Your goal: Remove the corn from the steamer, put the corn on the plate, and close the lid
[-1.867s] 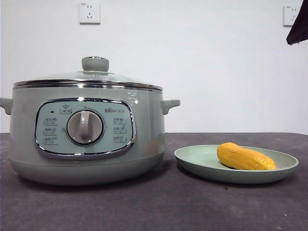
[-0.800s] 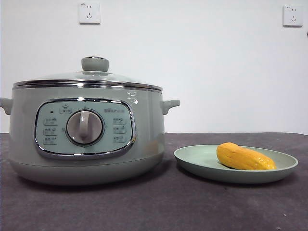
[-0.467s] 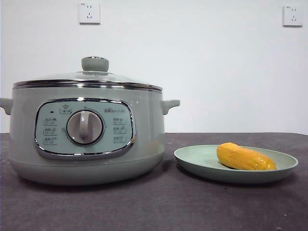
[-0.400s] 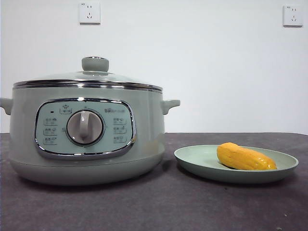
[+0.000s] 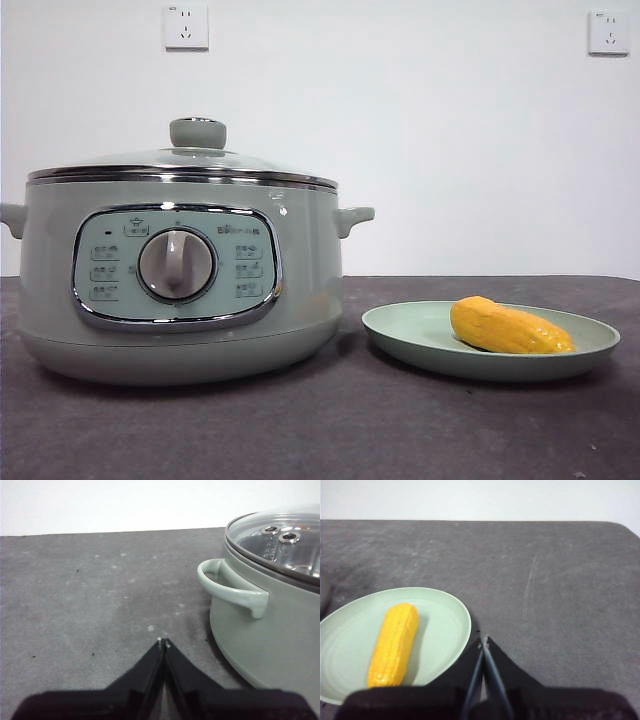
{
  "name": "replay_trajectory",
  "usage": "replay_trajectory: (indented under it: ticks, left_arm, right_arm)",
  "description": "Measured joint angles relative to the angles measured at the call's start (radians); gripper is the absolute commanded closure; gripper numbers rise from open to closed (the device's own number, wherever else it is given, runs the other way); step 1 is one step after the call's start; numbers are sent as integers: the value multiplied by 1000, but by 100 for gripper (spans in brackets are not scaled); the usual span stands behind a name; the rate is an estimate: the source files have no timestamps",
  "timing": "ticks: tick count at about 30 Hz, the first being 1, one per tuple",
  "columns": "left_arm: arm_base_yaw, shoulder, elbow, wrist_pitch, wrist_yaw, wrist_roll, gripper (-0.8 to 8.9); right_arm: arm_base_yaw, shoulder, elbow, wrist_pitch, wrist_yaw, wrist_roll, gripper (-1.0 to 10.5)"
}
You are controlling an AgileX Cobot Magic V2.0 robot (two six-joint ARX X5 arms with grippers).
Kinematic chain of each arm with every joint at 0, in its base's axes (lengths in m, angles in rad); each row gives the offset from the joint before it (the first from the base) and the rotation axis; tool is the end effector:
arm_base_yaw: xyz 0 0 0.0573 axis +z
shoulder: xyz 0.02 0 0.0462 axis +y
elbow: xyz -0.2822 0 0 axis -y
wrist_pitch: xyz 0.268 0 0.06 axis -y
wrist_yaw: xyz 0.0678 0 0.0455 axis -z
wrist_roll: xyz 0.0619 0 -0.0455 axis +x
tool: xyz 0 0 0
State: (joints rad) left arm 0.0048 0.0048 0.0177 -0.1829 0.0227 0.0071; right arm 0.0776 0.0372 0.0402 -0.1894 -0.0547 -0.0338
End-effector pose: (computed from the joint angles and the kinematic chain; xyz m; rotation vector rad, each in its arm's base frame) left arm 0.1328 -0.0008 0.1464 0.0047 0.1699 -0.0185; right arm 0.1325 0.0137 0.1508 -0.0358 0.1843 0.1351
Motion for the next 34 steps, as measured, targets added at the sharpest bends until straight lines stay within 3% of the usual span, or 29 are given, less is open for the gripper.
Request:
replay_trajectory:
  ticks: [13,34]
  left_arm:
    - [0,0,0,0,0,0,817]
    - [0,0,0,0,0,0,817]
  right_arm:
    - [0,-11,-17,6,-18,48,945]
    - [0,-10,-17,6,-17,49,945]
